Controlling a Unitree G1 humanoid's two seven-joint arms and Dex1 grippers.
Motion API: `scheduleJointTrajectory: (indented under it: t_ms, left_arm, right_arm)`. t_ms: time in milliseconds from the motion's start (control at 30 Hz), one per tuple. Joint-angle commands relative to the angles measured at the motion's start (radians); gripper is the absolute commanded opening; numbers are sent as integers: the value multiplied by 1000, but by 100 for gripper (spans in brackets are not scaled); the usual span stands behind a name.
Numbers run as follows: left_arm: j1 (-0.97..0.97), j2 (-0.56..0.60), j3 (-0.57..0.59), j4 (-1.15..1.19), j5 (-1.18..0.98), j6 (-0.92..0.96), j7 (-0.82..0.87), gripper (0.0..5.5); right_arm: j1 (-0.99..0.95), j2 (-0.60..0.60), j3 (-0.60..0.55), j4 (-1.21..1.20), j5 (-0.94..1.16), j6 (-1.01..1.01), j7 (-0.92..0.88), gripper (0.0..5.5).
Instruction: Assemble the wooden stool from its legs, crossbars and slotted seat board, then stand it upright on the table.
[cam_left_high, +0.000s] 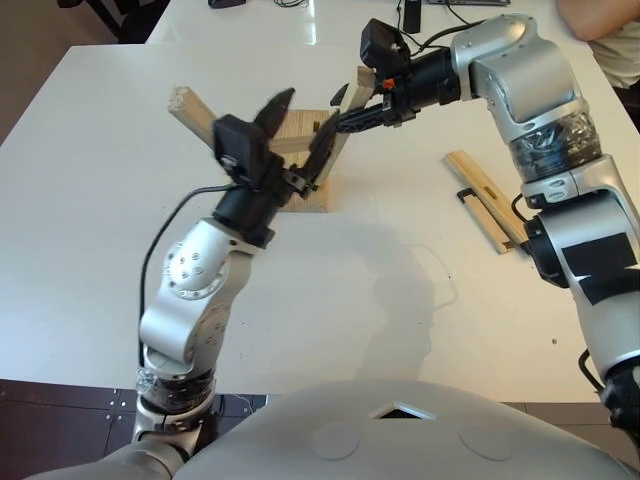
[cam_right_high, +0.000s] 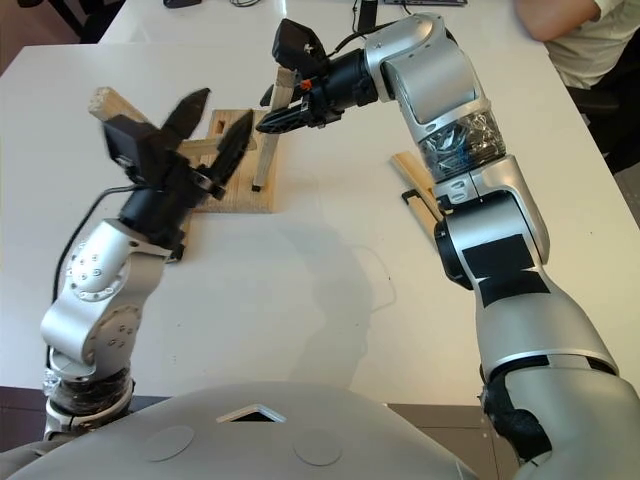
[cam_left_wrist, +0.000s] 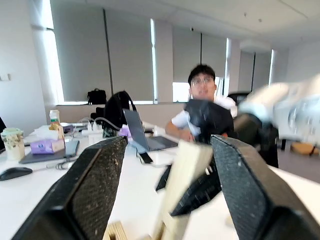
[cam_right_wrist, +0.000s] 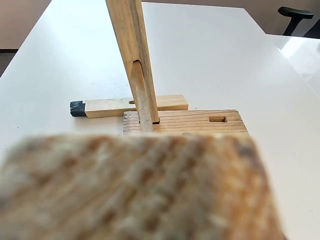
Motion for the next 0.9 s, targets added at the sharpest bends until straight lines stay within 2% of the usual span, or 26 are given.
scheduleJointTrajectory:
  t_ms: [33,167,300,400,500,600,700,900]
  left_arm:
    - [-111,15,265,-34,-242,-72,75,308]
    - [-158,88,447,-13,-357,-99,151,308]
    - [-119,121,494,94,-284,-97,166,308]
    - [-92,115,412,236,-149,-100,147,308]
    - [-52,95,259,357,17,-143,88,308]
    - [-47,59,170,448,113,-192,58,308]
    - [-52,23,145,515,151,-241,52,308]
    - [-16,-24,165,533,127,-296,35,308]
  right_arm:
    - [-25,-6,14,78,-60,-64,24,203]
    - [-10,-13,8,59,-59,-68,44,203]
    - [-9,-4,9,64,-66,-77,59,203]
    - [-18,4,11,81,-75,-86,59,203]
    - [-36,19,25,110,-89,-102,70,203]
    - [-55,41,42,144,-106,-123,85,203]
    - [-66,64,52,177,-124,-142,101,203]
    - [-78,92,51,213,-143,-155,122,203]
